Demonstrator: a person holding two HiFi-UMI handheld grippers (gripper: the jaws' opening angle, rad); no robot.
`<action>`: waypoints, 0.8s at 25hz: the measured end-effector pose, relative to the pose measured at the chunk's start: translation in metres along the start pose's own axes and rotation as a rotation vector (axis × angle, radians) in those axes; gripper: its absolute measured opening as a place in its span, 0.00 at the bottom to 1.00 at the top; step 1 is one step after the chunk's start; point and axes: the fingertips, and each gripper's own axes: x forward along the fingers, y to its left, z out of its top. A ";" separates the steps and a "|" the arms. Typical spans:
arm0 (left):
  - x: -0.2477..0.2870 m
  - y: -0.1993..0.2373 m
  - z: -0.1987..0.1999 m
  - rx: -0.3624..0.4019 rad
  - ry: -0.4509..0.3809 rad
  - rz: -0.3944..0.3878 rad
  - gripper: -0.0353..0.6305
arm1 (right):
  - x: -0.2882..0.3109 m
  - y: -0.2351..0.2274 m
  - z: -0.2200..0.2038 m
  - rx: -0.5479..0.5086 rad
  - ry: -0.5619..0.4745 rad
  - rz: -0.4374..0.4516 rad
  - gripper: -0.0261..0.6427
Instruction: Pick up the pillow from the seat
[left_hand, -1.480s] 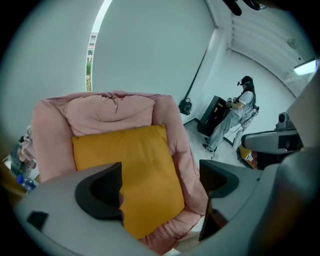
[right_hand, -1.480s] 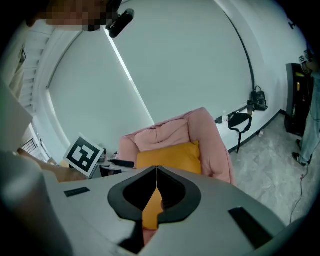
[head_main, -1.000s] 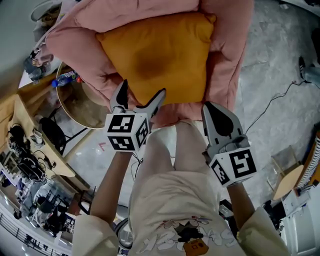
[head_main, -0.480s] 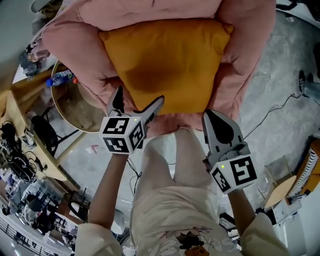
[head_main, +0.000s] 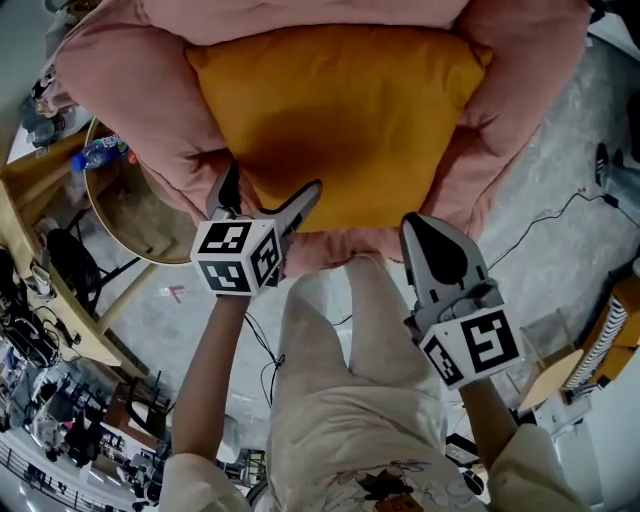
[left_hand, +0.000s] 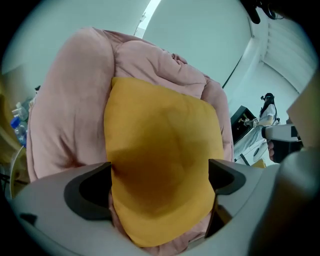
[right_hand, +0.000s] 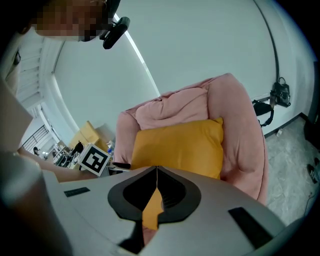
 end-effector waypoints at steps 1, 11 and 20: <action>0.003 0.002 -0.001 -0.005 0.000 -0.003 0.94 | 0.002 0.000 -0.002 -0.002 0.003 0.004 0.07; 0.038 0.034 -0.008 -0.014 -0.017 -0.002 0.95 | 0.020 -0.004 -0.018 -0.010 0.055 0.015 0.07; 0.071 0.033 -0.005 0.008 0.016 -0.103 0.95 | 0.030 -0.008 -0.023 -0.003 0.078 0.029 0.07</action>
